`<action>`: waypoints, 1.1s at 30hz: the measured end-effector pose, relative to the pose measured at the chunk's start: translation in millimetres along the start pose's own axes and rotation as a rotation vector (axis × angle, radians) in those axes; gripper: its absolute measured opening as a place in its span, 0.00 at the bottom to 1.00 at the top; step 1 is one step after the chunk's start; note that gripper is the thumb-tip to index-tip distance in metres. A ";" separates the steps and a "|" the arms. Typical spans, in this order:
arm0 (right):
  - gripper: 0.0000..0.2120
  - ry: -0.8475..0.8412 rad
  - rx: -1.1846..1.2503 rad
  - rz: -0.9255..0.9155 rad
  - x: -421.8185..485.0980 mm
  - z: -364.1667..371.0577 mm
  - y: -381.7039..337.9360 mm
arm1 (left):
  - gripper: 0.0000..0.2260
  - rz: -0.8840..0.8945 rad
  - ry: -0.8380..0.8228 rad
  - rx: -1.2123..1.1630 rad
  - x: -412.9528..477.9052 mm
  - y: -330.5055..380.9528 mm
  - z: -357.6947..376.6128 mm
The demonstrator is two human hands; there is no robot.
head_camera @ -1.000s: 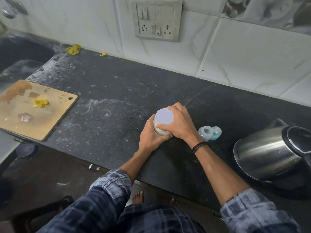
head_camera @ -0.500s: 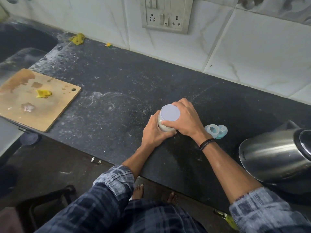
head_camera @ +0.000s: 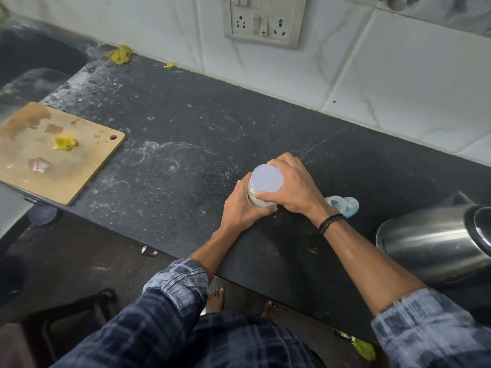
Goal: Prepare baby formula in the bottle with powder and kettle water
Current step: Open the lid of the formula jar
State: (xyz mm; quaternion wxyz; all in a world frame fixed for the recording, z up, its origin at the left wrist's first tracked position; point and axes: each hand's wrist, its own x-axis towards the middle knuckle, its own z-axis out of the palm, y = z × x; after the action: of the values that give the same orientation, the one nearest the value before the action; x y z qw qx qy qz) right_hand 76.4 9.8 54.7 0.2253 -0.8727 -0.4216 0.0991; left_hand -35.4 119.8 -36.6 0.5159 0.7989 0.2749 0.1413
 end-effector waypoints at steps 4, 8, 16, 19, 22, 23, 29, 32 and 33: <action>0.36 -0.038 -0.028 -0.026 3.0 -4.1 3.6 | 0.42 0.010 -0.026 0.010 1.4 -0.1 -1.7; 0.34 -0.153 -0.036 -0.052 10.9 -12.6 5.8 | 0.42 0.012 -0.023 0.020 0.8 2.5 -2.7; 0.47 -0.492 -0.186 -0.117 26.8 -38.5 -4.7 | 0.44 0.002 -0.031 0.049 -0.1 1.9 -1.8; 0.49 -0.433 -0.199 -0.090 20.9 -41.7 -13.4 | 0.43 -0.007 -0.031 0.047 -0.6 3.9 -1.8; 0.43 -0.250 -0.292 -0.014 14.8 -43.5 -24.8 | 0.43 -0.001 -0.029 0.036 -1.0 4.8 -1.8; 0.40 -0.230 -0.330 0.007 14.2 -42.2 -26.8 | 0.43 -0.002 -0.028 0.031 -1.4 4.8 -1.7; 0.33 -0.328 -0.229 0.008 14.4 -45.8 -26.2 | 0.45 -0.021 -0.022 0.016 -2.3 2.7 0.0; 0.38 -0.311 -0.193 0.018 12.2 -45.5 -31.2 | 0.44 -0.031 -0.021 0.018 -2.0 3.3 -0.1; 0.38 -0.288 -0.207 0.022 10.8 -42.4 -33.0 | 0.44 -0.027 -0.021 0.021 -2.0 3.8 -0.1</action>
State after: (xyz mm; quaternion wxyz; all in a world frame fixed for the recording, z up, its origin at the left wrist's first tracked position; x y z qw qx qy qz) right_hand 75.8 23.0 107.9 0.0704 -0.8725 -0.4481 0.1815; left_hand -35.9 117.5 -33.1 0.5122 0.8020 0.2816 0.1229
